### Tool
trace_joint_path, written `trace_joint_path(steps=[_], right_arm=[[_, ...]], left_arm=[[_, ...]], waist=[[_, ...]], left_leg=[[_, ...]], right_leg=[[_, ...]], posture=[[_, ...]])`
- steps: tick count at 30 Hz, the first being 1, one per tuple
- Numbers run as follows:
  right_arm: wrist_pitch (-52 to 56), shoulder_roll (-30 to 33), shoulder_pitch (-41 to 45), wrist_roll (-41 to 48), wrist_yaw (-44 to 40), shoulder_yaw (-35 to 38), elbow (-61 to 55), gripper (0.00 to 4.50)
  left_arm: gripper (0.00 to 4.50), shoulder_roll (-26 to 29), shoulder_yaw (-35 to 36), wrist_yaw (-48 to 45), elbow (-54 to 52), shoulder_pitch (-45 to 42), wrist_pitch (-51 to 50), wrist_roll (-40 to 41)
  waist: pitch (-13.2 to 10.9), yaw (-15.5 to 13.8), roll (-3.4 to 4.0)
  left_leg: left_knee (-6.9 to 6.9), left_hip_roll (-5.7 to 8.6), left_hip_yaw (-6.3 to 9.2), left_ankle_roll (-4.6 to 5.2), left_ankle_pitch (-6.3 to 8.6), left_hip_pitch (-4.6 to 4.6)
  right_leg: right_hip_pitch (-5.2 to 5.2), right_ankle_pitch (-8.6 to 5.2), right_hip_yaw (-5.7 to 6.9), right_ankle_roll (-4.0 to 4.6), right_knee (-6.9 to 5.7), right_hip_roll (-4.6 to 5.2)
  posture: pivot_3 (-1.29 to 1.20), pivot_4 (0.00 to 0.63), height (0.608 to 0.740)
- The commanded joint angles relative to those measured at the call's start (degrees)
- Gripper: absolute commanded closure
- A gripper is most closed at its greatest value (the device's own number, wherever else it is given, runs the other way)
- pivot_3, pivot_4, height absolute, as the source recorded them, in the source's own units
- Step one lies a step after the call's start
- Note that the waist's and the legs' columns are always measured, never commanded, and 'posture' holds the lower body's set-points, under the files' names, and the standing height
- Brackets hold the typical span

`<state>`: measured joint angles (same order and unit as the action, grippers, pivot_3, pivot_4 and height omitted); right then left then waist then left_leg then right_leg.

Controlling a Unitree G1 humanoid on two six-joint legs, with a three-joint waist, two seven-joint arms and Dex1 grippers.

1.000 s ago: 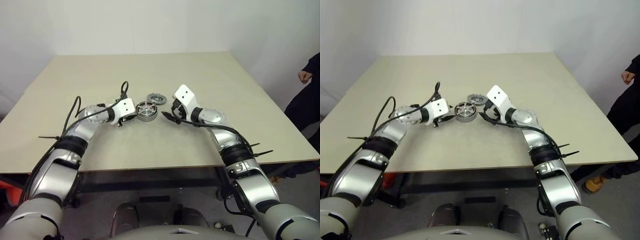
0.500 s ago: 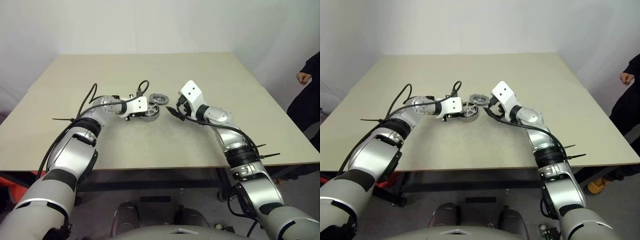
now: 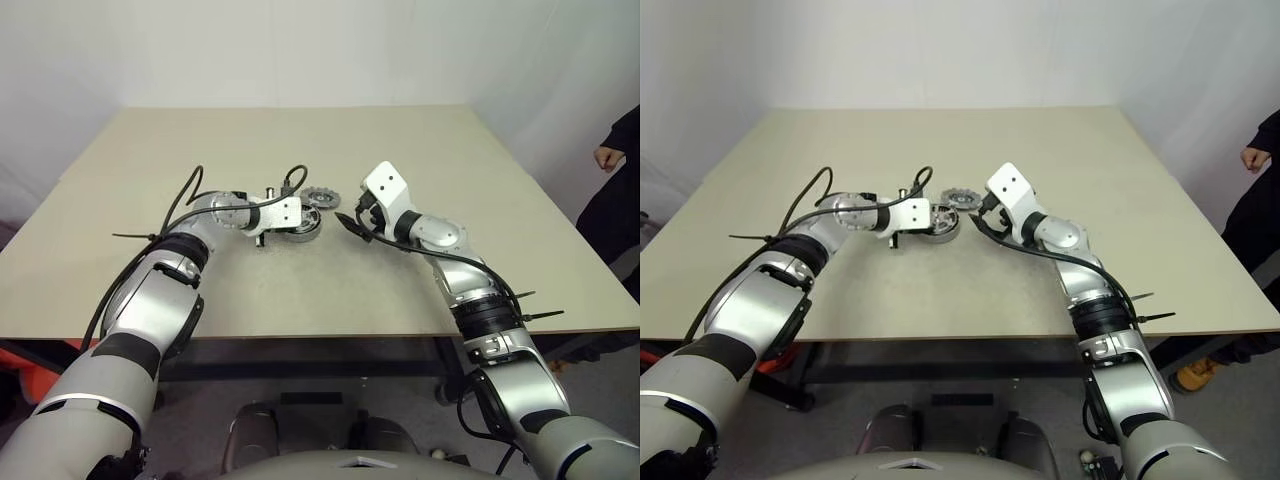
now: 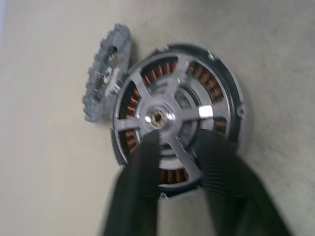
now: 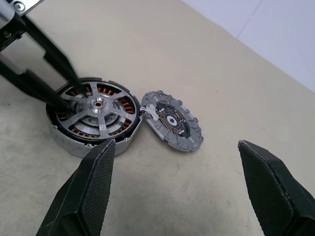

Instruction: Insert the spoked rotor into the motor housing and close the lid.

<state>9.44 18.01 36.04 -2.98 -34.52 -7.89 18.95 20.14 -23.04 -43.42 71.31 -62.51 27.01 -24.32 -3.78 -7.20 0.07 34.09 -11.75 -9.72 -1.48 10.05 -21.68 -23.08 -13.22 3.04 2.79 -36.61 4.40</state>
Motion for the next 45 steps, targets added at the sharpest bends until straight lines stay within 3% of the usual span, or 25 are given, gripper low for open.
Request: trace_joint_path(steps=[1, 12, 13, 14, 45], right_arm=[[-0.4, 0.4, 1.3, 0.7, 0.8, 1.2, -2.4, 0.00], [-0.7, 0.5, 1.2, 0.7, 1.1, 1.2, -2.4, 0.00], [-0.8, 0.5, 1.2, 0.7, 1.1, 1.2, -2.4, 0.00], [-0.8, 0.6, 1.2, 0.7, 1.2, 1.2, -2.4, 0.00], [-1.5, -0.6, -0.2, 0.0, 6.0, 1.4, -3.0, 0.00]], left_arm=[[4.05, 0.7, -0.2, 0.3, -0.4, -1.6, 0.6, -0.8], [4.05, 0.3, 0.3, -0.7, -0.3, -1.3, 1.1, -0.6], [4.40, 0.2, 0.4, -0.8, -0.3, -1.3, 1.2, -0.5], [4.48, 0.1, 0.4, -0.8, -0.3, -1.4, 1.2, -0.5], [4.48, 1.1, 0.9, -2.7, 1.1, -3.0, 2.7, -1.1]], waist=[[0.0, 0.0, 0.00], [0.0, 0.0, -0.01], [0.0, 0.0, -0.01], [0.0, -0.1, -0.01], [0.0, 0.0, -0.02]], left_leg=[[0.00, 0.00, 0.00, 0.00, 0.00, 0.00], [0.00, 0.00, 0.00, 0.00, 0.00, 0.00], [0.00, 0.01, 0.00, 0.00, 0.00, 0.00], [0.00, 0.01, 0.00, 0.00, 0.00, 0.00], [-0.04, 0.00, 0.00, -0.01, 0.00, 0.00]], right_leg=[[0.00, 0.00, 0.00, 0.00, 0.00, 0.00], [0.00, 0.00, 0.00, 0.00, 0.00, 0.01], [0.00, 0.00, 0.00, 0.00, 0.00, 0.01], [0.00, 0.00, 0.00, 0.00, 0.00, 0.01], [-0.01, 0.00, 0.00, 0.00, 0.03, 0.00]], posture=[[0.00, 0.000, 0.740], [0.00, 0.000, 0.740], [0.00, 0.000, 0.740], [0.00, 0.000, 0.740], [0.00, 0.000, 0.740]])
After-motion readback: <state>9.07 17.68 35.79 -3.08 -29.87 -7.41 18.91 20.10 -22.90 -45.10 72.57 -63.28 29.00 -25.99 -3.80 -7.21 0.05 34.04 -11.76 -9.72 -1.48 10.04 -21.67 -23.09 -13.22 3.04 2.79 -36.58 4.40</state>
